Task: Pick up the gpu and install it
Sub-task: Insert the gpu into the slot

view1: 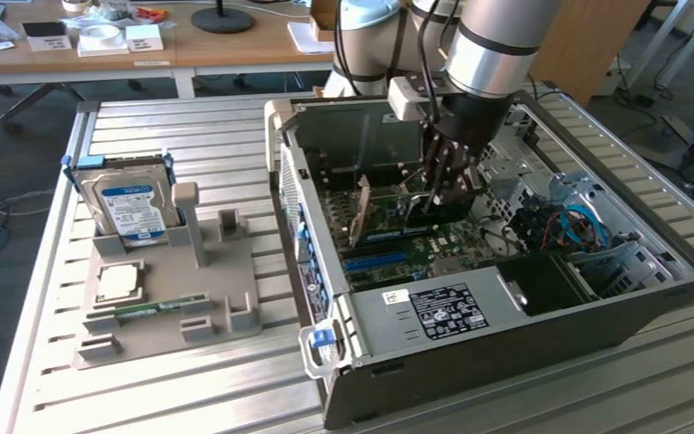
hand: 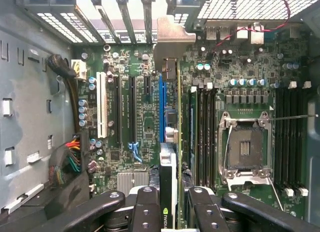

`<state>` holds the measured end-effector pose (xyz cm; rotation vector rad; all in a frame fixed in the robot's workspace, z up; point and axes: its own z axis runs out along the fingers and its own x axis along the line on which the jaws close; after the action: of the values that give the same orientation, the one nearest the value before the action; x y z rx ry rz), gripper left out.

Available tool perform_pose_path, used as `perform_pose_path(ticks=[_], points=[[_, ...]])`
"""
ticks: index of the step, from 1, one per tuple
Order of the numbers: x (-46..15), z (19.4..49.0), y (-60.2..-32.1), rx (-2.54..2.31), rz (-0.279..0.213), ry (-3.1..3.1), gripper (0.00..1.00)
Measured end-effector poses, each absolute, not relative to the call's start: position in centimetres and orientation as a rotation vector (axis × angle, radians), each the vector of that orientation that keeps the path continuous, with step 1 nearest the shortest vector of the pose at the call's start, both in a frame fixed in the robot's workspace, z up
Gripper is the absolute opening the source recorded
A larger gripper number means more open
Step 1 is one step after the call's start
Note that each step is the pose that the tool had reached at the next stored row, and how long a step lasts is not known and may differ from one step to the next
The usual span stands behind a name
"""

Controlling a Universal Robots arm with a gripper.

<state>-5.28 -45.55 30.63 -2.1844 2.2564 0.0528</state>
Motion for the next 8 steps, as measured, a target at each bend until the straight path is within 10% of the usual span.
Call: perform_pose_path(ticks=[8], points=[[-5.64, 29.95, -45.60, -2.185, 0.052, 2.255, 0.26]])
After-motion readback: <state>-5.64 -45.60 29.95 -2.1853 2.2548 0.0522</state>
